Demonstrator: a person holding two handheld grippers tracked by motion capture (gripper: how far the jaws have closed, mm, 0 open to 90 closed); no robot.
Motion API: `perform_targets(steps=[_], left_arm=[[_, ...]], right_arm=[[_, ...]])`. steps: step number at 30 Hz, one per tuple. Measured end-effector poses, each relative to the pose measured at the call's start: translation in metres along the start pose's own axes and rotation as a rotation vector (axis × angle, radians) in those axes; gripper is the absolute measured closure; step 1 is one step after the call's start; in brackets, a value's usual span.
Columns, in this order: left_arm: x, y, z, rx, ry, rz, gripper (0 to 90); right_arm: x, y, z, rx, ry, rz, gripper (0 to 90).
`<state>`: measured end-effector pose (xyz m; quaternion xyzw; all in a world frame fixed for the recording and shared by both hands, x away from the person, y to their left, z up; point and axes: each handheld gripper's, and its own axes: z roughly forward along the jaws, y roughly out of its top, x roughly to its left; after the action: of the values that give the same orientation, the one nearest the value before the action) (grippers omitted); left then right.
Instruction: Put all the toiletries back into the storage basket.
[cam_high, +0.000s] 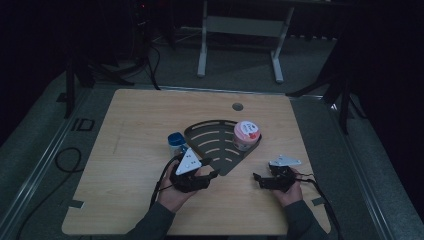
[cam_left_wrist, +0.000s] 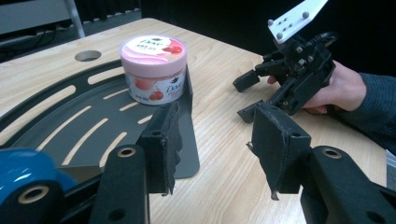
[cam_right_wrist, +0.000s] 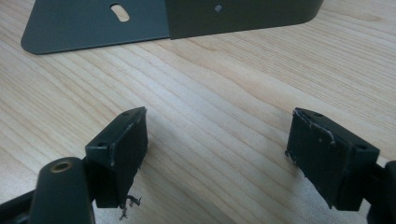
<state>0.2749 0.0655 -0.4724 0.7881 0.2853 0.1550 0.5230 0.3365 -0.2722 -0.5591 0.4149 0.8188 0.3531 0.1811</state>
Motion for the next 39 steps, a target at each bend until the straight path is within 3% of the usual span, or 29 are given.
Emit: perform_targets(steps=[4, 18, 23, 29, 30, 39], left_arm=[[0.004, -0.003, -0.009, 0.003, 0.008, 0.007, 53.0], [0.011, -0.013, -0.038, 0.002, 0.036, -0.028, 56.7], [0.015, -0.021, -0.051, 0.019, 0.083, -0.040, 55.0], [0.018, -0.022, -0.060, 0.006, 0.120, -0.051, 52.0], [0.019, -0.022, -0.062, 0.002, 0.144, -0.053, 50.5], [0.031, -0.027, -0.059, 0.015, 0.194, -0.077, 46.1]], right_arm=[[0.000, 0.000, 0.000, 0.000, -0.001, -0.002, 19.9], [0.000, 0.000, 0.000, 0.000, -0.001, -0.001, 19.9], [0.000, 0.000, 0.000, 0.000, -0.001, -0.002, 20.0], [0.000, 0.000, 0.000, 0.000, -0.001, -0.001, 19.9], [0.000, 0.000, 0.000, 0.000, -0.001, -0.001, 19.9], [0.000, 0.000, 0.000, 0.000, -0.001, -0.001, 19.9]])
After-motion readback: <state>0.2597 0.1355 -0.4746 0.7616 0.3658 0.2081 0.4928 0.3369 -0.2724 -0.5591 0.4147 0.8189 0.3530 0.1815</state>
